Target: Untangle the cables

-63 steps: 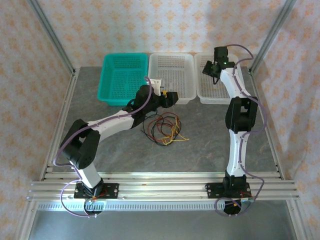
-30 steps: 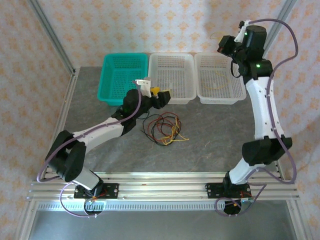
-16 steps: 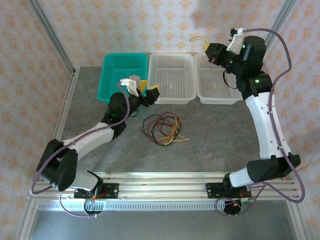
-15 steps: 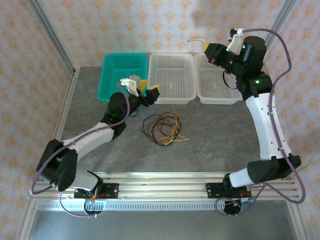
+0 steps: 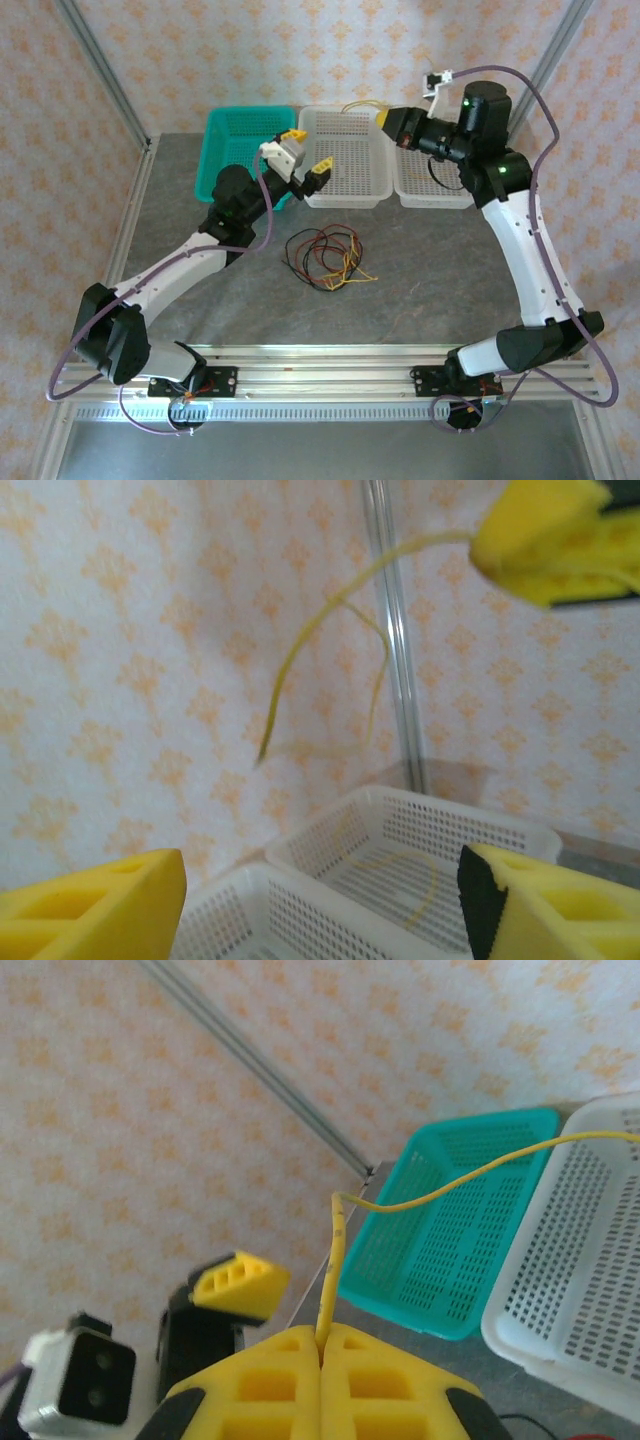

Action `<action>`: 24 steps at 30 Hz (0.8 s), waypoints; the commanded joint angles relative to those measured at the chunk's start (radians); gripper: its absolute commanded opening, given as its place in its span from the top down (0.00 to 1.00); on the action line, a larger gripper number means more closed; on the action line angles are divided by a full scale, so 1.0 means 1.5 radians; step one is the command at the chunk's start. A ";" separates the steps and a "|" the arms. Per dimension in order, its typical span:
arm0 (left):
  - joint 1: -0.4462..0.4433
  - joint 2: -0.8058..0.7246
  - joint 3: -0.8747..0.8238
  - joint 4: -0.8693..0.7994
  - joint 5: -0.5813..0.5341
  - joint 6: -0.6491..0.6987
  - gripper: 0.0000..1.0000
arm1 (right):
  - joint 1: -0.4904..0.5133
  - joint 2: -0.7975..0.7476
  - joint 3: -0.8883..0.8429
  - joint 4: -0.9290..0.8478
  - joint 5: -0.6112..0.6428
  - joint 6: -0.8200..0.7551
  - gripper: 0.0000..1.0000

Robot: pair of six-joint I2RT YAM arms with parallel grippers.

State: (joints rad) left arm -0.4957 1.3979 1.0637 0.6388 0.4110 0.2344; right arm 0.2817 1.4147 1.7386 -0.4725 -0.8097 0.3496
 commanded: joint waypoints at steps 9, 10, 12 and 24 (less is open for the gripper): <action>-0.009 0.051 0.084 -0.045 0.000 0.071 0.49 | 0.045 -0.008 0.002 -0.059 -0.024 -0.073 1.00; -0.010 0.052 0.086 -0.043 -0.001 0.071 0.53 | 0.045 -0.009 0.001 -0.061 -0.022 -0.076 1.00; -0.011 0.052 0.086 -0.043 0.001 0.070 0.65 | 0.045 -0.010 -0.001 -0.063 -0.022 -0.081 1.00; -0.016 0.032 0.058 -0.019 -0.059 0.029 1.00 | 0.045 -0.063 -0.033 -0.019 0.110 -0.100 0.54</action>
State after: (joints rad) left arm -0.5140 1.4754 1.1526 0.5644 0.3786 0.3149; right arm 0.3470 1.3983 1.7180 -0.5606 -0.7780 0.2241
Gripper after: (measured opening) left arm 0.048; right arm 0.343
